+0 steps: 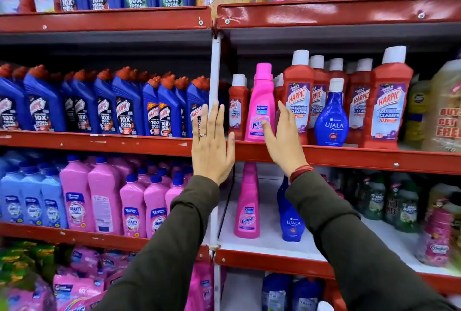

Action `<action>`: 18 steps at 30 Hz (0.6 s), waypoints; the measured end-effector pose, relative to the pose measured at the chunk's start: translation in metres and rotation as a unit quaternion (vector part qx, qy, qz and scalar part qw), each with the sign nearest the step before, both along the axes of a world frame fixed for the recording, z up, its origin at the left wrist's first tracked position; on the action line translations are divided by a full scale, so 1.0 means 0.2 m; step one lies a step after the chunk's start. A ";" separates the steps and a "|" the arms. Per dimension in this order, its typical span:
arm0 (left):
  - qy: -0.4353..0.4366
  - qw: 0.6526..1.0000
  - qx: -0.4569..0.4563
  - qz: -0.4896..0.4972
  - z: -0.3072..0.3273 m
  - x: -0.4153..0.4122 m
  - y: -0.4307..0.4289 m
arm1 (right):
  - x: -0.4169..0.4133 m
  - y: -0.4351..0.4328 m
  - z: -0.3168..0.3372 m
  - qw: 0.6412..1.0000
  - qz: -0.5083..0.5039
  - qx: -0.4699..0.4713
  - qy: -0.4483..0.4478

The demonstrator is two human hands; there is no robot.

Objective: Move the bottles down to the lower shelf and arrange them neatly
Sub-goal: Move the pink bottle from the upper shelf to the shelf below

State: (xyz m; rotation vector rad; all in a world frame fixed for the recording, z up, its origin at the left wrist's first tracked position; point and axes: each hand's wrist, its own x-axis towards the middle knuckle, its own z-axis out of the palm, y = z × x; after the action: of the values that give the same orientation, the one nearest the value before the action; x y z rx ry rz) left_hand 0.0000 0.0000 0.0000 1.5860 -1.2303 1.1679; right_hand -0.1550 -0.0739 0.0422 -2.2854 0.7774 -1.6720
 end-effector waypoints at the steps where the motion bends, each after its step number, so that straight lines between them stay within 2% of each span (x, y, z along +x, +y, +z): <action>1: 0.015 1.000 0.004 -0.001 -0.01 0.03 0.00 | 0.03 -0.02 0.02 1.000 0.004 0.023 -0.006; 4: 0.035 0.999 0.031 -0.002 -0.08 0.13 -0.03 | 0.08 -0.06 0.08 0.996 0.011 0.091 0.009; 8: 0.033 0.997 0.074 -0.021 -0.16 0.23 -0.11 | 0.12 -0.13 0.13 0.984 0.043 0.172 -0.019; 13: 0.012 0.998 0.068 -0.009 -0.21 0.26 -0.17 | 0.12 -0.17 0.11 0.973 0.092 0.195 -0.078; 18: 0.002 0.998 0.058 0.004 -0.22 0.27 -0.19 | 0.11 -0.15 0.11 0.973 0.114 0.178 -0.093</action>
State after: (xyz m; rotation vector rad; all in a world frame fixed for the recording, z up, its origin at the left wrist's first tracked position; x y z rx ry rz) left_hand 0.0531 -0.0376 -0.0430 1.6791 -1.3091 1.1154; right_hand -0.1324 -0.1043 0.0649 -1.8657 0.6805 -1.4798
